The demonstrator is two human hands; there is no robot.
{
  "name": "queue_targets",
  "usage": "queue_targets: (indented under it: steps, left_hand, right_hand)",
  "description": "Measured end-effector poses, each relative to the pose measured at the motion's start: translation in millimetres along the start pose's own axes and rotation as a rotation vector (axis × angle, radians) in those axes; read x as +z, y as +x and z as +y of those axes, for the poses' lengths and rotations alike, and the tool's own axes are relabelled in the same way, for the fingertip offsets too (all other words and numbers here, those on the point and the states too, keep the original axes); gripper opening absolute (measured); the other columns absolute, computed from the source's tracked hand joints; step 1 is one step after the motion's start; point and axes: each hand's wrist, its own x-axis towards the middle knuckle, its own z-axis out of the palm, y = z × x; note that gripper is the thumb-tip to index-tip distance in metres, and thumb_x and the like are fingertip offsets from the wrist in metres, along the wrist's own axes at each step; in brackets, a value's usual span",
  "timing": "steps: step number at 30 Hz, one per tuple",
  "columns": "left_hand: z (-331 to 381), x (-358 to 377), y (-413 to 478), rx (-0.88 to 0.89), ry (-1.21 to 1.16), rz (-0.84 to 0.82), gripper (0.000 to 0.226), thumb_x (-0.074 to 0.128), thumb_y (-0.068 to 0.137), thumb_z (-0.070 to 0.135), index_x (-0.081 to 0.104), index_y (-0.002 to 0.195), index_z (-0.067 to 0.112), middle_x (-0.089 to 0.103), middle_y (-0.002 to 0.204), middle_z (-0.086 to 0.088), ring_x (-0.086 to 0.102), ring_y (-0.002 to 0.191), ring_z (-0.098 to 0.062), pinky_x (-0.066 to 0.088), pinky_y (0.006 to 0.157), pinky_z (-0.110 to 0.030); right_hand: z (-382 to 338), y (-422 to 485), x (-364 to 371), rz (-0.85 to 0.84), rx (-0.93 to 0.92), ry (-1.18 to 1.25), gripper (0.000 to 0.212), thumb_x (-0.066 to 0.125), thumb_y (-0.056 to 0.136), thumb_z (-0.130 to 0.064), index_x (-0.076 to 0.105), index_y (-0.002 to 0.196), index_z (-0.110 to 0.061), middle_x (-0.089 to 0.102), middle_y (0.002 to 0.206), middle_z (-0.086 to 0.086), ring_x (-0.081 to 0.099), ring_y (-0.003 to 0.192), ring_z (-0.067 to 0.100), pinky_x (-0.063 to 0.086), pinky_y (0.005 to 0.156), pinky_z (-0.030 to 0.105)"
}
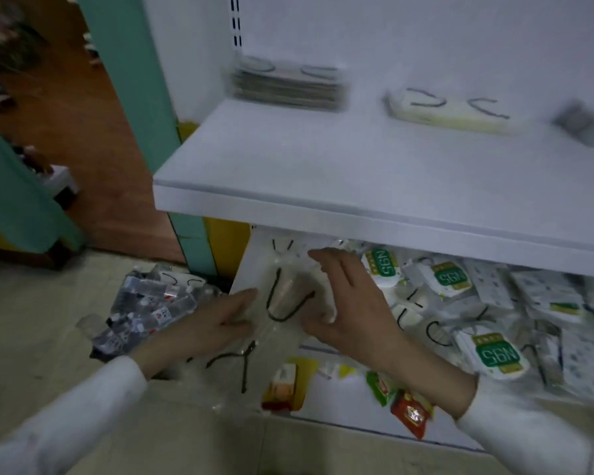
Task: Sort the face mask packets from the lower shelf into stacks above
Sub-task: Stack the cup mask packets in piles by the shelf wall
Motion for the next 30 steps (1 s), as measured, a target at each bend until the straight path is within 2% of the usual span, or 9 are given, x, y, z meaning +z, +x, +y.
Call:
queue_targets:
  steps: [3,6,8,10,13,16,21,26,30]
  left_hand:
    - [52,-27,-37,0.161,0.332,-0.149,0.023,0.050,0.096,0.021,0.050,0.118,0.014,0.064,0.098,-0.009,0.060,0.087,-0.021,0.043,0.074,-0.019]
    - [107,-56,-57,0.367,0.493,-0.143,0.041,0.047,0.093,0.036,0.049,0.119,0.005,0.062,0.092,-0.012,0.061,0.083,-0.026,0.051,0.077,-0.038]
    - [148,-73,-60,0.434,0.591,-0.121,0.036,0.050,0.092,0.028,0.051,0.120,0.004,0.061,0.079,0.016,0.058,0.071,-0.003,0.045,0.066,-0.016]
    - [191,-85,-58,0.504,0.634,-0.075,0.021,0.054,0.092,0.014,0.053,0.113,0.007,0.056,0.071,0.024,0.051,0.063,0.004,0.035,0.058,-0.008]
    - [240,-100,-47,0.558,0.708,0.018,0.025,0.051,0.088,0.030,0.051,0.111,0.019,0.059,0.081,0.007,0.052,0.070,-0.007,0.041,0.064,-0.018]
    - [272,-112,-24,0.603,0.772,0.038,0.030,0.047,0.081,0.033,0.052,0.109,0.022,0.057,0.085,0.007,0.053,0.076,-0.011,0.046,0.075,-0.038]
    - [303,-112,20,0.562,0.856,0.096,0.031,0.048,0.073,0.034,0.053,0.103,0.027,0.060,0.079,-0.003,0.056,0.074,-0.022,0.047,0.074,-0.050]
    - [290,-116,47,0.488,0.742,0.393,0.053,0.075,0.070,0.050,0.051,0.117,0.044,0.060,0.103,0.017,0.057,0.100,-0.013,0.046,0.086,-0.033]
    - [243,-105,64,0.516,-0.004,0.529,0.081,0.085,0.066,0.016,0.039,0.130,0.036,0.050,0.123,0.004,0.047,0.111,-0.011,0.042,0.082,-0.018]
  right_hand:
    - [-28,-11,-32,-0.185,0.117,0.094,0.080,0.072,0.076,-0.040,0.035,0.143,-0.019,0.049,0.137,-0.001,0.046,0.123,0.012,0.039,0.100,0.023]
    - [-40,-3,-75,-0.225,0.142,0.399,0.058,0.075,0.076,-0.037,0.052,0.128,-0.026,0.066,0.112,-0.012,0.063,0.101,0.002,0.054,0.081,0.032]
    - [-48,8,-108,-0.145,0.137,0.449,0.055,0.078,0.077,-0.027,0.053,0.126,-0.027,0.067,0.109,-0.012,0.064,0.098,0.003,0.056,0.080,0.034]
    - [-56,21,-140,-0.062,0.158,0.491,0.062,0.080,0.075,-0.018,0.049,0.128,-0.029,0.065,0.107,-0.010,0.065,0.093,0.005,0.057,0.079,0.033]
    - [-53,45,-180,0.053,0.251,0.548,0.071,0.085,0.068,-0.023,0.048,0.129,-0.032,0.065,0.107,-0.005,0.066,0.094,0.011,0.058,0.082,0.037]
    - [-31,69,-207,0.152,0.360,0.601,0.079,0.088,0.061,-0.026,0.049,0.129,-0.028,0.063,0.115,0.013,0.064,0.101,0.023,0.054,0.090,0.038]
    - [-2,90,-230,0.121,0.292,0.661,0.036,0.076,0.075,-0.003,0.067,0.109,-0.008,0.070,0.100,0.015,0.067,0.089,0.022,0.052,0.087,0.036]
    - [40,93,-221,0.296,0.323,0.705,0.019,0.071,0.079,0.001,0.070,0.097,-0.005,0.072,0.091,0.009,0.067,0.082,0.018,0.055,0.076,0.029]
    - [70,85,-208,0.411,0.368,0.824,0.017,0.068,0.081,0.002,0.069,0.095,-0.007,0.071,0.089,0.007,0.067,0.082,0.020,0.055,0.078,0.031]
